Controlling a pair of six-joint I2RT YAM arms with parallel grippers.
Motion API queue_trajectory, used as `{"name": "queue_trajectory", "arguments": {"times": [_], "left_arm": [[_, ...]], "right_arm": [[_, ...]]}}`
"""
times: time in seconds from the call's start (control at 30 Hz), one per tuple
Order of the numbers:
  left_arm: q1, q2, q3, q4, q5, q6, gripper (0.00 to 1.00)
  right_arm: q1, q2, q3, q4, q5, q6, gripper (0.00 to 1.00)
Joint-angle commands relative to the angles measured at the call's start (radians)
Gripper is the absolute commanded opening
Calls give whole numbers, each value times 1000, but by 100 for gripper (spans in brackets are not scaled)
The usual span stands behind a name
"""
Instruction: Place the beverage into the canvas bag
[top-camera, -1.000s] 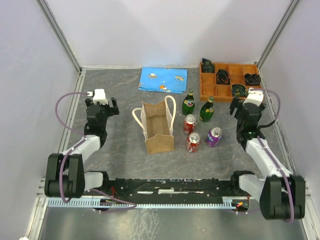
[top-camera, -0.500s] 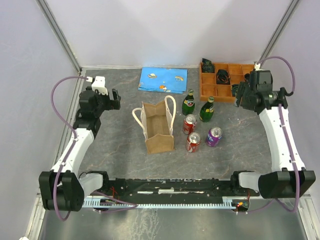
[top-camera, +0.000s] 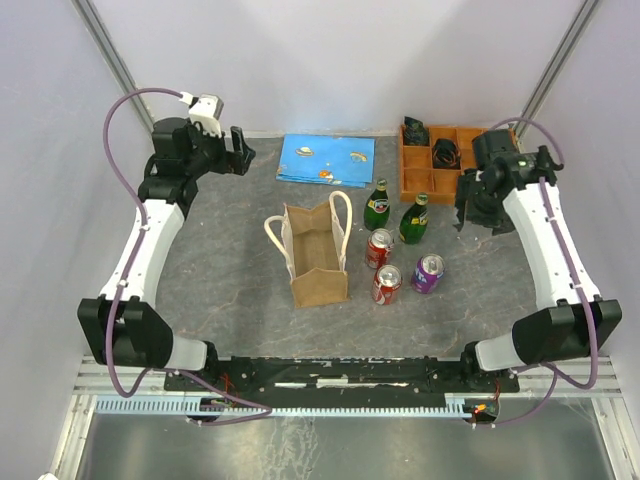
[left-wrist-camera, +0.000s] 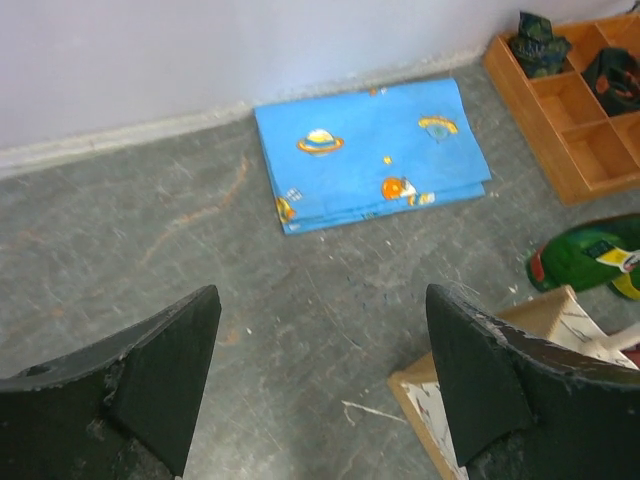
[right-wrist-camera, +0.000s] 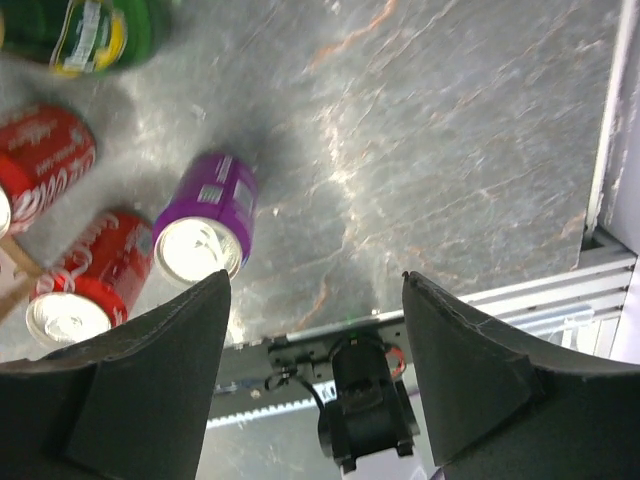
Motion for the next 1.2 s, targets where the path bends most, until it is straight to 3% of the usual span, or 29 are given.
{"name": "queue_trajectory", "arguments": {"times": [0.0, 0.3, 0.83, 1.0, 1.17], "left_arm": [[-5, -2, -14, -52, 49, -84, 89], [-4, -50, -116, -46, 38, -75, 89], [-5, -84, -177, -65, 40, -52, 90], [-5, -93, -189, -67, 45, -53, 90], [-5, -96, -192, -74, 46, -46, 90]], "right_arm": [[116, -22, -39, -113, -5, 79, 78], [289, -1, -204, -6, -27, 203, 82], [319, 110, -345, 177, -39, 224, 88], [319, 110, -370, 205, -21, 228, 84], [320, 111, -397, 225, -14, 235, 71]]}}
